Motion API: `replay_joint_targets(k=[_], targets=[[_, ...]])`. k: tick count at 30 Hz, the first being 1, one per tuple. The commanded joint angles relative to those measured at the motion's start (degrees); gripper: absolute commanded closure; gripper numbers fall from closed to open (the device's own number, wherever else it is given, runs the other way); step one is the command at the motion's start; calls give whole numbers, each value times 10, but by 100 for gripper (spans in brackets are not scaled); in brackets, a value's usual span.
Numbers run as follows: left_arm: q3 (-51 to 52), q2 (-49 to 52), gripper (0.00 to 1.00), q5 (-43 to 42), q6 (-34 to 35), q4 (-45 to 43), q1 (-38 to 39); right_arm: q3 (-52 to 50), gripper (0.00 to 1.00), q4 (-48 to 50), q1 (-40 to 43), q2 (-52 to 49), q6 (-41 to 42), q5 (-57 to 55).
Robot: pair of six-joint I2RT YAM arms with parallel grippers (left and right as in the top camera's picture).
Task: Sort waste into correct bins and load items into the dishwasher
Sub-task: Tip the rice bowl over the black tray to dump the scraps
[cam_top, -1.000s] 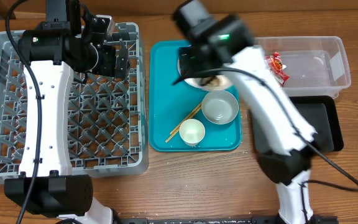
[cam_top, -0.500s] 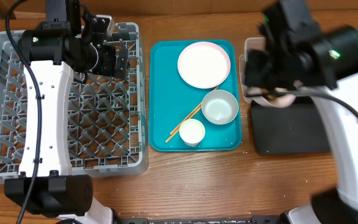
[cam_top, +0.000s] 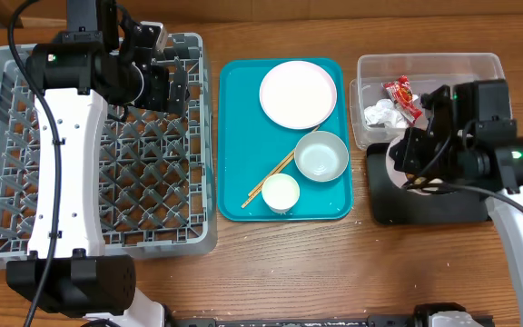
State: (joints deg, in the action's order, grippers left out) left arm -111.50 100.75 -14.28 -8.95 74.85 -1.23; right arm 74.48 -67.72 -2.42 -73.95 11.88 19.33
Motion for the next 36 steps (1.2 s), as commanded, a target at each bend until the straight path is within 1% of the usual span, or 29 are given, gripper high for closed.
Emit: replay_joint_targets(k=[1,5,8,14,18,24,29,32,36], targets=[[-11,2,0,3,8,-1,2,-61,96,41,53,5,-59,119],[-11,2,0,3,8,-1,1,-131,96,91,123,2,-92,209],[-11,2,0,3,8,-1,1,-181,96,131,179,-2,-118,295],[-11,2,0,3,8,-1,1,-249,96,203,249,-42,-137,431],[-11,2,0,3,8,-1,1,-277,96,257,280,-94,-137,511],[-11,2,0,3,8,-1,1,-277,96,311,288,-154,-131,643],[-11,2,0,3,8,-1,1,-277,96,312,319,-165,-82,699],[-11,2,0,3,8,-1,1,-277,96,312,348,-165,-47,706],[-11,2,0,3,8,-1,1,-277,96,313,382,-165,-24,706]])
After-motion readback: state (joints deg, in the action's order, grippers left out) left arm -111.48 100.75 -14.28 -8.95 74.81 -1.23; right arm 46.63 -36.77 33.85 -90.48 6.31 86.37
